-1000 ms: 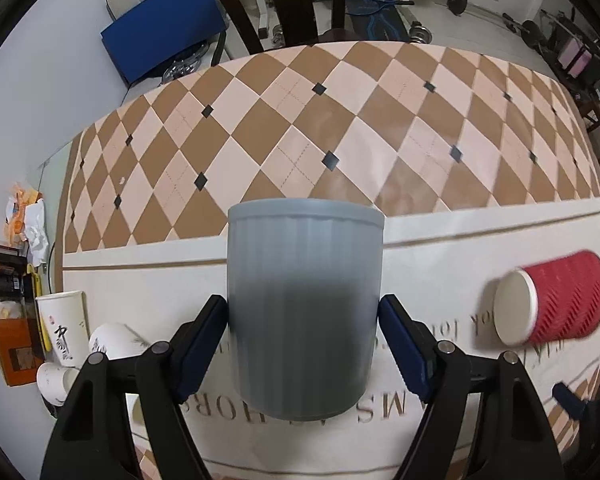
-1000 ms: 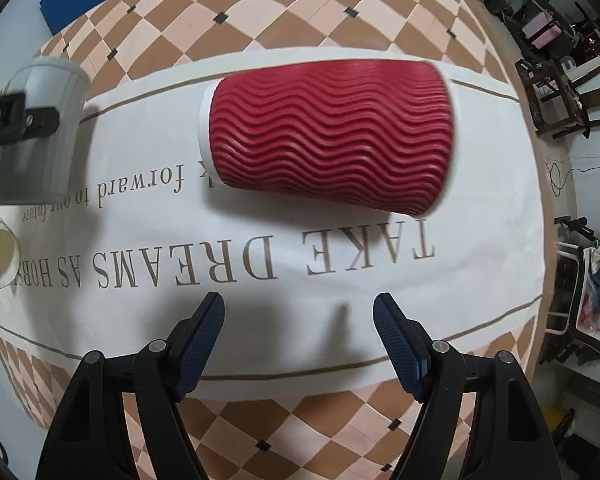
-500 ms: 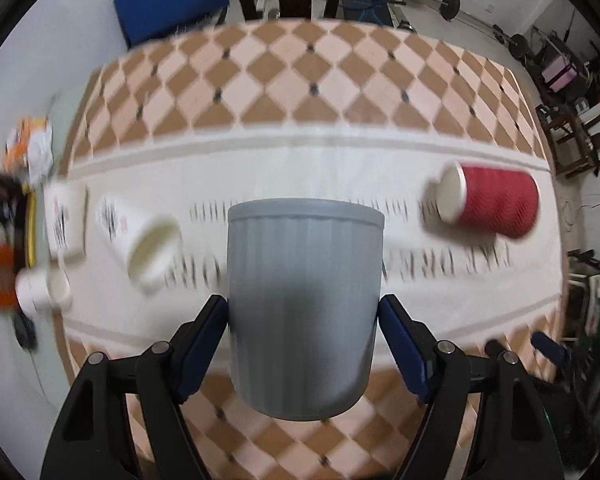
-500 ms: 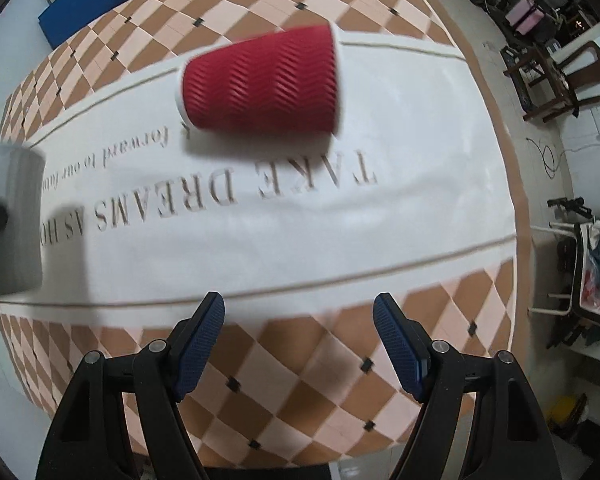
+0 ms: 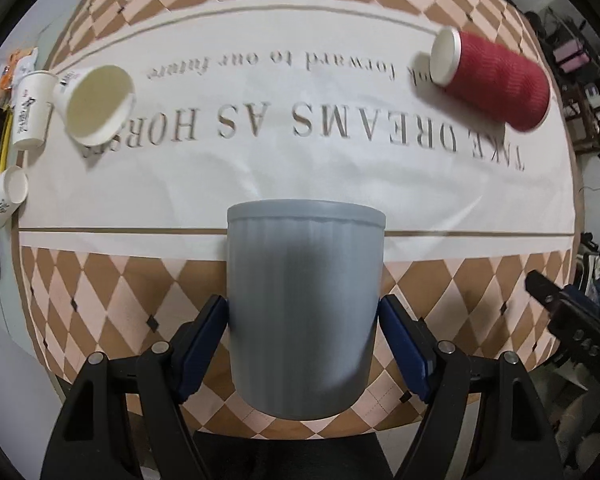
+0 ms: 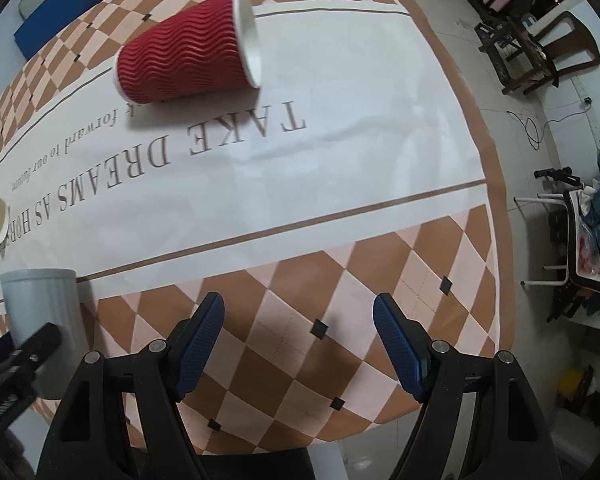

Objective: Flip cup upside down
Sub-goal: 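Lift the grey mug with the left tool toward the right tool, then grasp the grey mug bottom-up with the right tool while the left tool releases it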

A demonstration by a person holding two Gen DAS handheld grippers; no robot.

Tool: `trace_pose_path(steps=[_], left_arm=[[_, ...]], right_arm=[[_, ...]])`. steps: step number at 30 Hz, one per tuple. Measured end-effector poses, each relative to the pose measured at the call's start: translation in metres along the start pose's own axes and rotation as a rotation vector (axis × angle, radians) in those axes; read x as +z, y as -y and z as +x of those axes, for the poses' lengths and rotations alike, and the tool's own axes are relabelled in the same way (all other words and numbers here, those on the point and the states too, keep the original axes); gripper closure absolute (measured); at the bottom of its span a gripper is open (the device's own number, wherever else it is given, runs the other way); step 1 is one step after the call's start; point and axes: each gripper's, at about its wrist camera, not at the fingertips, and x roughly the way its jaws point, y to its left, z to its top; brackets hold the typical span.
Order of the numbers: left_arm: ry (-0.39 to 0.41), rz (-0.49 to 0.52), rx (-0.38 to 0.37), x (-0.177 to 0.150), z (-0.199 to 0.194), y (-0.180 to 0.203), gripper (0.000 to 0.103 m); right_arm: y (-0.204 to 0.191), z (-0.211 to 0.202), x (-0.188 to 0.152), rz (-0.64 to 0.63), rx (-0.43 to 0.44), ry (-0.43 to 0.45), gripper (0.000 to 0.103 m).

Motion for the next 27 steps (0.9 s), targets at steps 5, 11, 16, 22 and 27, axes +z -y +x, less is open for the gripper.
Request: trace_pose_path(steps=[5, 11, 16, 22, 27], left_arm=[[0.023, 0.031, 0.046, 0.0, 0.009, 0.014, 0.025], [0.015, -0.006, -0.015, 0.002, 0.023, 0.013, 0.011], [0.058, -0.009, -0.029, -0.006, 0.012, 0.001, 0.003], [0.167, -0.007, -0.064, -0.025, -0.039, -0.025, 0.001], [0.3, -0.009, 0.04, -0.038, -0.077, -0.068, 0.0]], right_arm=[[0.013, 0.009, 0.005, 0.019, -0.009, -0.007, 0.025], [0.015, 0.012, 0.007, 0.029, -0.035, -0.014, 0.025], [0.017, 0.009, 0.006, 0.044, -0.045, -0.01, 0.021], [-0.011, -0.028, -0.007, -0.017, 0.014, 0.062, 0.014], [-0.078, -0.08, -0.029, -0.357, -0.05, 0.235, 0.008]])
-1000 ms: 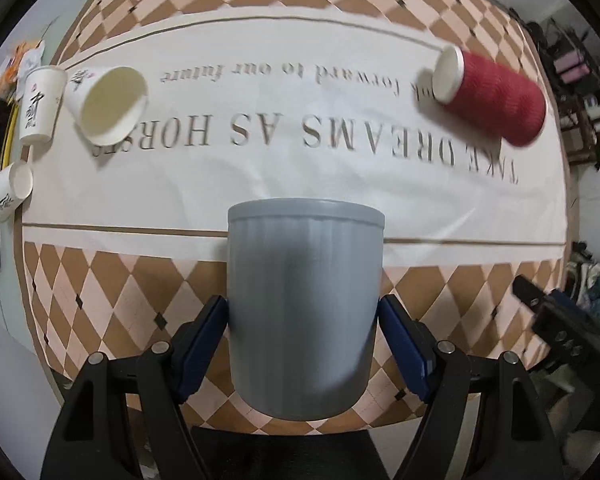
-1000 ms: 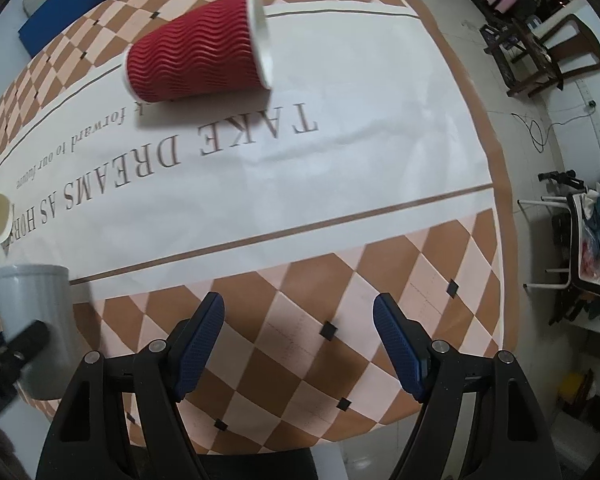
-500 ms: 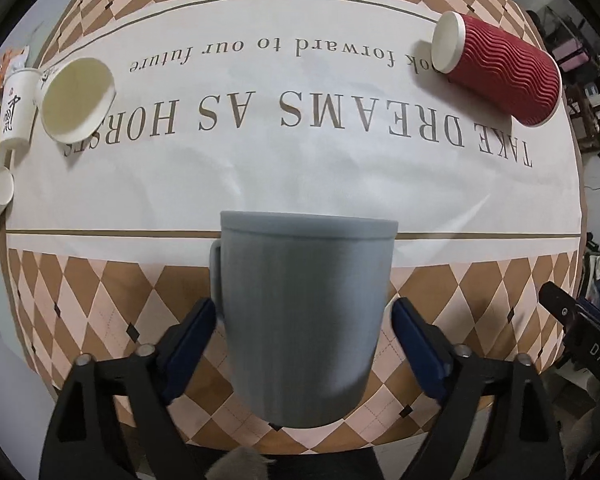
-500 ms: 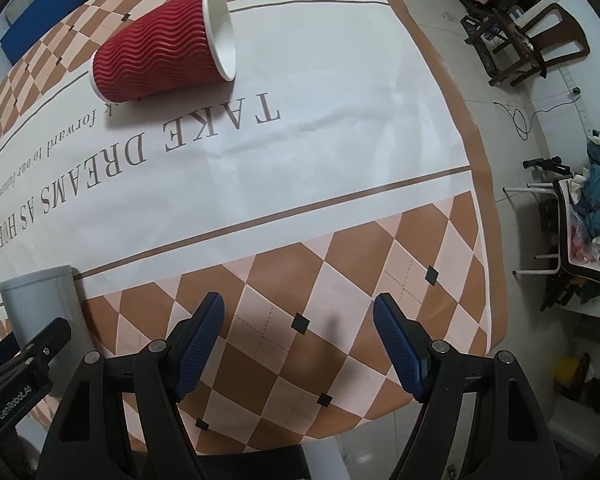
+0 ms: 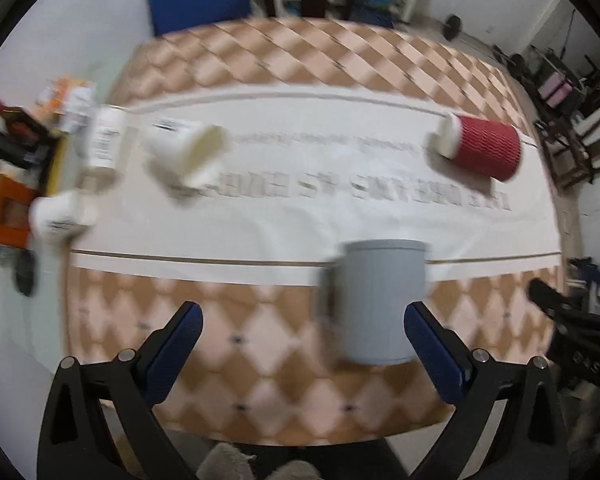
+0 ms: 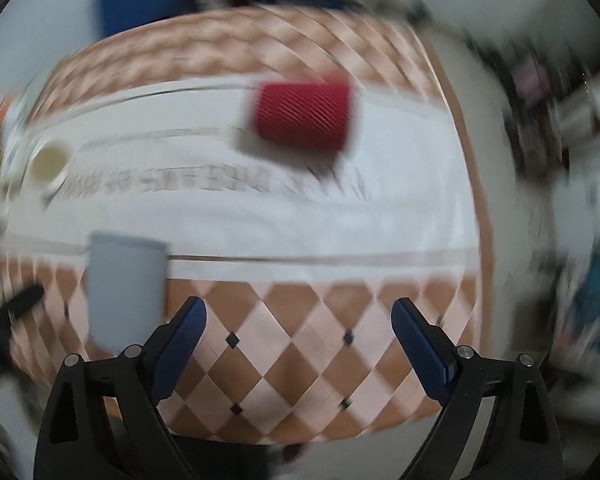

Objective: Flip cup upside down
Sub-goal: 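Grasp the grey mug bottom-up with the right tool while the left tool releases it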

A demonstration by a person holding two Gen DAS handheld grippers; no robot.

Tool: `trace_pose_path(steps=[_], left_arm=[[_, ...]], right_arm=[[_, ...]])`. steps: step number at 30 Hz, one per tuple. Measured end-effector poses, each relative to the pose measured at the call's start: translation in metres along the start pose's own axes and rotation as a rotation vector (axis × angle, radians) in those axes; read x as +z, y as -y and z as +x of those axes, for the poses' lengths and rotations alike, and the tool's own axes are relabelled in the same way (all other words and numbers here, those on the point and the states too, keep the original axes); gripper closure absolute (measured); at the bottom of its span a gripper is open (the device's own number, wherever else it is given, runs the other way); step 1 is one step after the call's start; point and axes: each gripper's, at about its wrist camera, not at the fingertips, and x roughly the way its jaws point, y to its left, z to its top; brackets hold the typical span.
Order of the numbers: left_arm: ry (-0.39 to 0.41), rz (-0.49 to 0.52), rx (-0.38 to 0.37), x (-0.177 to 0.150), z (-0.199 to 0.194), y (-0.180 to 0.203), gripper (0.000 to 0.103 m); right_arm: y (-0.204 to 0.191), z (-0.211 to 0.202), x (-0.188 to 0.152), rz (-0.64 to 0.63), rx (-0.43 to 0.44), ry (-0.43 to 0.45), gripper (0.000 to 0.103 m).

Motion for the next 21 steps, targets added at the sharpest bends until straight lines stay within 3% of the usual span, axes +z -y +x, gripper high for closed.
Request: trace_pose_path(steps=[3, 12, 21], left_arm=[[0.029, -0.019, 0.101, -0.014, 0.0, -0.028, 0.0], [-0.054, -0.14, 0.187, -0.071, 0.036, -0.091, 0.0], [-0.157, -0.224, 0.197, -0.096, 0.07, -0.089, 0.0]], right_arm=[[-0.047, -0.023, 0.003, -0.244, -0.054, 0.054, 0.008], [-0.168, -0.023, -0.022, -0.88, -0.189, 0.039, 0.008], [-0.203, 0.009, -0.064, -1.569, -0.349, 0.036, 0.011]])
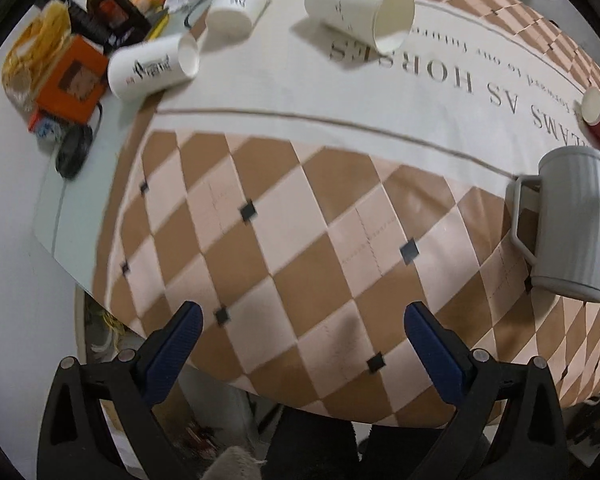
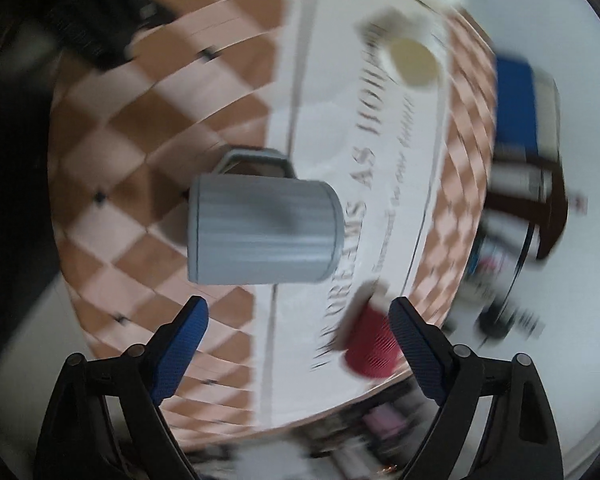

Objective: Flip cup upside down
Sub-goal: 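Grasp the grey mug bottom-up with the right tool while the left tool releases it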

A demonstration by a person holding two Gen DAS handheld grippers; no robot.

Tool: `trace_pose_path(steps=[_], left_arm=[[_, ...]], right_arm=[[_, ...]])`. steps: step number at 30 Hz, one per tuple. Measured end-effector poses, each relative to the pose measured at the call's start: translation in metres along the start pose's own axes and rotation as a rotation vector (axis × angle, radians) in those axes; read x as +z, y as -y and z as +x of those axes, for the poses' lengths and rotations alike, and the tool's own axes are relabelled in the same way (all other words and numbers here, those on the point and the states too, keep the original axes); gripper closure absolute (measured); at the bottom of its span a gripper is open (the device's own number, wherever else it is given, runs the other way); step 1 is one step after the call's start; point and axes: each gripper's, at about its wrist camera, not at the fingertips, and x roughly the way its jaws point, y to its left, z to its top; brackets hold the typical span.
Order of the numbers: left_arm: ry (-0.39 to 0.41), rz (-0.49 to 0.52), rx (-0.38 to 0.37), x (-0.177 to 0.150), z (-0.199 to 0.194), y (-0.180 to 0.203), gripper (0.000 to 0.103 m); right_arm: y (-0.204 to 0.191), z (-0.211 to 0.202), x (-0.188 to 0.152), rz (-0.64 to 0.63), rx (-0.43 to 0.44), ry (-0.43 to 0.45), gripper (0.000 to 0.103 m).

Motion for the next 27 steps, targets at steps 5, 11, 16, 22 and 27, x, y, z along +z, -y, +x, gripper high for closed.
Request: trace_pose_path(steps=[5, 11, 16, 22, 27], left_arm=[[-0.056, -0.056, -0.001, -0.005, 0.016, 0.01, 0.0], [-0.081, -0.118, 0.006, -0.011, 0.022, 0.013, 0.0], [-0.102, -0.199, 0.006, -0.016, 0.03, 0.002, 0.0], [-0.122, -0.257, 0.006, -0.018, 0.041, -0.011, 0.0], [-0.127, -0.257, 0.0, -0.021, 0.05, -0.021, 0.0]], right_arm=[[-0.027, 0.01, -0.001, -0.359, -0.118, 0.056, 0.012], [-0.061, 0.031, -0.022, -0.806, -0.34, 0.149, 0.013], [-0.077, 0.049, -0.039, -1.106, -0.449, 0.208, 0.013], [-0.084, 0.076, -0.048, -1.263, -0.465, 0.185, 0.021], [-0.081, 0.08, -0.048, -1.237, -0.442, 0.198, 0.02]])
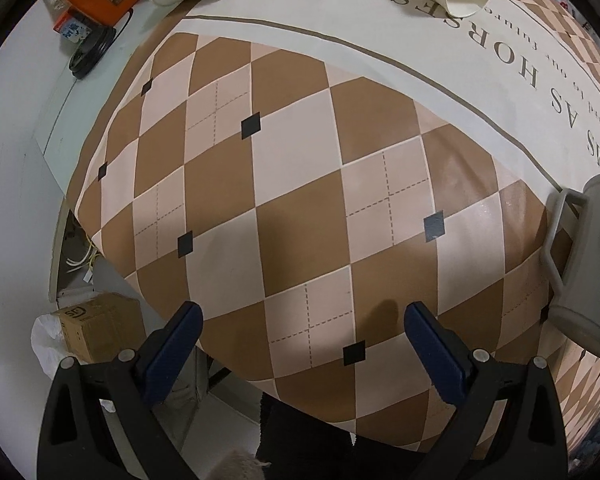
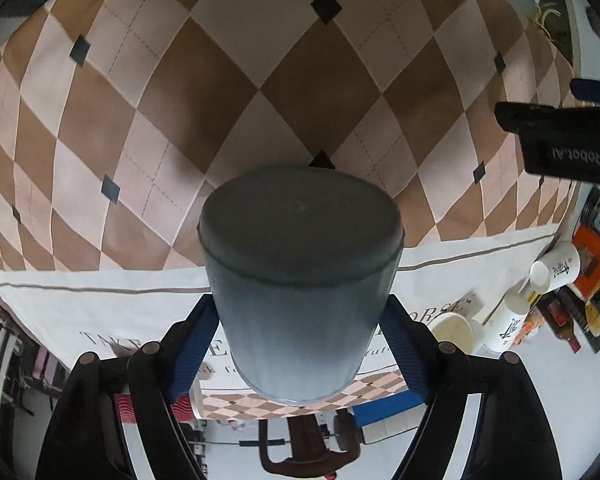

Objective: Flip cup upside down
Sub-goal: 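Grasp the grey mug bottom-up with the right tool while the left tool releases it, then carry the inverted grey mug with the right tool back over the runner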

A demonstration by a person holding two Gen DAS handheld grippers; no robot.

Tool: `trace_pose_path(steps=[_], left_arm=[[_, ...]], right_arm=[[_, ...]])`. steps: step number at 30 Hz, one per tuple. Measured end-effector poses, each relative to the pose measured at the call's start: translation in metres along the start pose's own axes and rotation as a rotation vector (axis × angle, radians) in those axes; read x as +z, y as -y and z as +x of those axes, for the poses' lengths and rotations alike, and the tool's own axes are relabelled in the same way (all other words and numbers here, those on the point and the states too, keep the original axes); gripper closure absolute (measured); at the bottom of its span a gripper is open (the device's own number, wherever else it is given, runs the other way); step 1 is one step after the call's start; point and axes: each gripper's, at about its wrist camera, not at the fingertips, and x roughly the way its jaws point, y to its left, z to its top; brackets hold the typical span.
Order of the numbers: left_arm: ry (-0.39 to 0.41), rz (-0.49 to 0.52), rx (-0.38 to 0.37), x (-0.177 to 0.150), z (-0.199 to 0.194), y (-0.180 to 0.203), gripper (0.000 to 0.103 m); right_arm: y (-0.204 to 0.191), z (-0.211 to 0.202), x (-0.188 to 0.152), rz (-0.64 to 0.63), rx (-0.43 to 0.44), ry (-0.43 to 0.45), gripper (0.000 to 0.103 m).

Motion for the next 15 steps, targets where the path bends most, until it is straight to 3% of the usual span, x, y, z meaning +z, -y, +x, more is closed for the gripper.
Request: trace_pose_path(steps=[8, 15], left_arm=[[0.007, 0.01, 0.002, 0.0, -0.001, -0.01, 0.0], [0.033, 0.016, 0.007, 0.006, -0.007, -0.026, 0.0]], right_arm=[[0.011, 0.012, 0.015, 0.046, 0.002, -0.01, 0.02], [0.043, 0.007, 0.009, 0.279, 0.092, -0.011, 0.02]])
